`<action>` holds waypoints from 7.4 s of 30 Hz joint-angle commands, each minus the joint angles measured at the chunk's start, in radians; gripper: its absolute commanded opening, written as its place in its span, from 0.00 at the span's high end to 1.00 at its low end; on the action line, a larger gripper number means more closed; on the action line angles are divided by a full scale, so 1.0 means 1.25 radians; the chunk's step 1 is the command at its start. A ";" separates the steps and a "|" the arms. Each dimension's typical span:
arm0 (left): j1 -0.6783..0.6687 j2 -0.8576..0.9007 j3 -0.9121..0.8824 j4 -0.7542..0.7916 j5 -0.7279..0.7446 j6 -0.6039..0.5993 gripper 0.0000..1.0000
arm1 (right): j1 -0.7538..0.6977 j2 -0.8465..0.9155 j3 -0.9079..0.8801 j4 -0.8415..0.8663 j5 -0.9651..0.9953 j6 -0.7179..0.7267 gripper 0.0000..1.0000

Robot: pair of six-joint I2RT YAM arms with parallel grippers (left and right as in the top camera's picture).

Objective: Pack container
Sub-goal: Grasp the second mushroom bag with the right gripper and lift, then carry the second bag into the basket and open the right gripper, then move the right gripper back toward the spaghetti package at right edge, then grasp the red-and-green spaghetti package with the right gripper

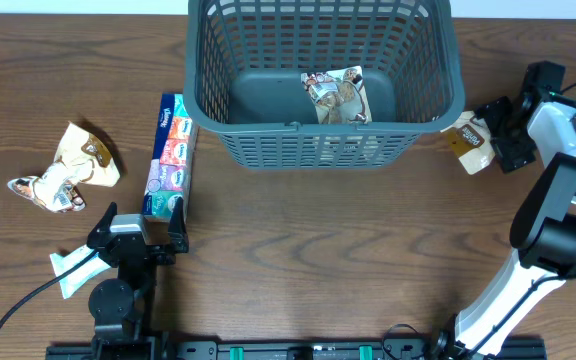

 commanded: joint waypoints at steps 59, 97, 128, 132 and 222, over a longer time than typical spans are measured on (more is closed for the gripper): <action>0.004 -0.006 -0.011 -0.032 0.005 -0.001 0.01 | 0.354 -0.512 0.145 0.193 -0.394 -0.280 0.99; 0.004 -0.006 -0.011 -0.032 0.005 -0.001 0.01 | 0.478 -0.113 0.145 -0.054 -0.190 -0.349 0.61; 0.004 -0.006 -0.011 -0.032 0.005 -0.001 0.01 | 0.237 -0.113 1.083 -0.670 0.256 -0.436 0.01; 0.004 -0.006 -0.011 -0.032 0.005 -0.001 0.02 | 0.122 -0.112 1.089 -0.792 0.256 -0.432 0.01; 0.004 -0.006 -0.011 -0.032 0.005 -0.001 0.02 | -0.481 0.048 0.244 -0.142 -0.054 -1.326 0.01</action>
